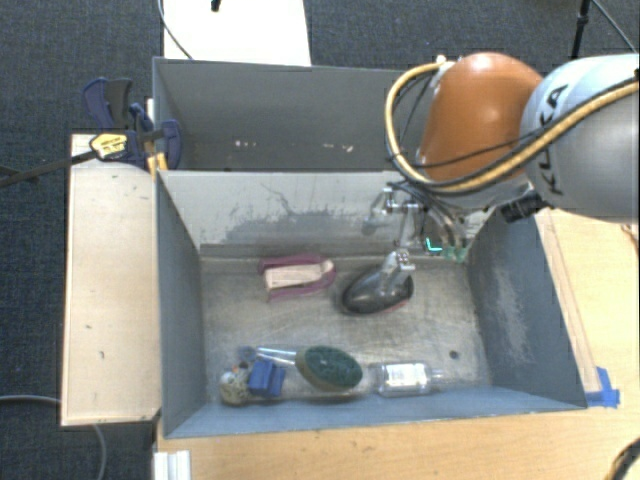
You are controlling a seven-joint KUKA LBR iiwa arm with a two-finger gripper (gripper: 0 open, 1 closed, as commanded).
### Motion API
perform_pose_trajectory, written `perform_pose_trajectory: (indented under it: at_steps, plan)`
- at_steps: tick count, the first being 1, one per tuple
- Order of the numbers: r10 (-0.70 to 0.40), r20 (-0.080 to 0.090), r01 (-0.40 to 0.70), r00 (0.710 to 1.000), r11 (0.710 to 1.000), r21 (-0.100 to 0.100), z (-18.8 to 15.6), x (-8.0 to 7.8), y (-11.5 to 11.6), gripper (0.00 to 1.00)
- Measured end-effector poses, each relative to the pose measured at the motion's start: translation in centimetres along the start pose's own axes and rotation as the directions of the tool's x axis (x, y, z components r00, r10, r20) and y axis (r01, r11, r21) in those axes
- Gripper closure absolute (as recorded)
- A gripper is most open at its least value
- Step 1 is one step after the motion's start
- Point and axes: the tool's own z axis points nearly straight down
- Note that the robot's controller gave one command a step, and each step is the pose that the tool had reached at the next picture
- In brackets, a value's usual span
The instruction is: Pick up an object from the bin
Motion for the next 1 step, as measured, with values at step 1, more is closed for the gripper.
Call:
perform_pose_trajectory:
  at_steps: [1]
  plan:
    - [-0.026, 0.008, 0.026, 1.0, 1.0, 0.001, 12.08, -0.09, -2.74, 0.0]
